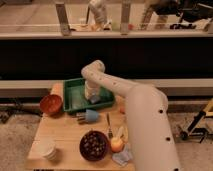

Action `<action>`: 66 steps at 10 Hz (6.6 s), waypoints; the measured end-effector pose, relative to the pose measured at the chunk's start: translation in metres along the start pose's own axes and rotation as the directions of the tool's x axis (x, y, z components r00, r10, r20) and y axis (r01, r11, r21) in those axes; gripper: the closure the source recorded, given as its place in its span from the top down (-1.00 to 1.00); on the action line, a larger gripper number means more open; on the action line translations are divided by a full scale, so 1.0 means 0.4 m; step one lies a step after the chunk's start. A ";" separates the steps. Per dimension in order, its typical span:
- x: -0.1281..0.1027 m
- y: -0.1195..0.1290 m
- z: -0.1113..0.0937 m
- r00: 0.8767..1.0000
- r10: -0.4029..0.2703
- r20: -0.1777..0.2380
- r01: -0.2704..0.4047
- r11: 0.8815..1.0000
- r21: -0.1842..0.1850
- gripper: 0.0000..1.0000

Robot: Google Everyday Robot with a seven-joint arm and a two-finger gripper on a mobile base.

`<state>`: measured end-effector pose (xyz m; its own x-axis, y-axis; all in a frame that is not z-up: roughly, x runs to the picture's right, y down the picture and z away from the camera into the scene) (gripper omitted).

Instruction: Wipe tray with sponge

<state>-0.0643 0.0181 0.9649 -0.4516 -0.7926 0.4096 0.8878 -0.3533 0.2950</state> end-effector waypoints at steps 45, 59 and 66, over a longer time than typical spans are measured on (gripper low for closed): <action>0.008 -0.050 0.018 0.999 -0.049 0.016 0.048 0.999 0.010 -1.00; 0.006 -0.049 0.021 0.999 -0.048 0.017 0.048 0.999 0.010 -1.00; 0.006 -0.049 0.021 0.999 -0.048 0.017 0.048 0.999 0.010 -1.00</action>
<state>-0.0835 0.0272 0.9672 -0.4953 -0.7660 0.4098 0.8642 -0.3861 0.3226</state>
